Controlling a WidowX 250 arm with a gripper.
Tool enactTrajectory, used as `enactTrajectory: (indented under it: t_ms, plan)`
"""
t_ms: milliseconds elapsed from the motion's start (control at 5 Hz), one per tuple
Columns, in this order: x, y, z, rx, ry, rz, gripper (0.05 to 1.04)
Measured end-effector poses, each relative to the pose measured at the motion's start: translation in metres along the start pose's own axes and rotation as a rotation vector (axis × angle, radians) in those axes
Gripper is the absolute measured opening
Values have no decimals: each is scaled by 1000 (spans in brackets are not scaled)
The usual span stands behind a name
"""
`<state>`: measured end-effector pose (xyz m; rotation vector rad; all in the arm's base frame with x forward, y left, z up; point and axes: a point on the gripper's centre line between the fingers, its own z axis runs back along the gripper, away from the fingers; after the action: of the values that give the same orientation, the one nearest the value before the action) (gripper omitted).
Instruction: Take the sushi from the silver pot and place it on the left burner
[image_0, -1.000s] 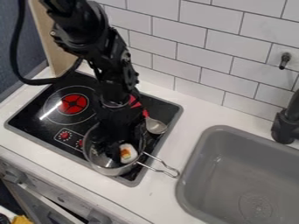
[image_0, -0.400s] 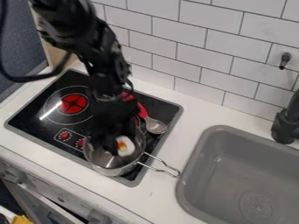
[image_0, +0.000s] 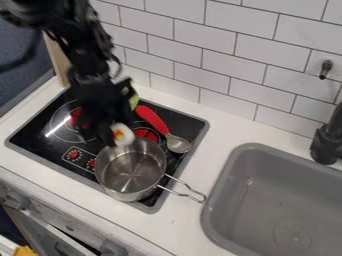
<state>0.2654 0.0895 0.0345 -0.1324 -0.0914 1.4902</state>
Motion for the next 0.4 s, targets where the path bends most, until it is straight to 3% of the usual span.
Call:
enactTrajectory:
  t_ms: [200,400]
  plan:
    - [34,-14,4,-20,-20,44,525]
    - [64,-30,-6,-19,-62,57,525]
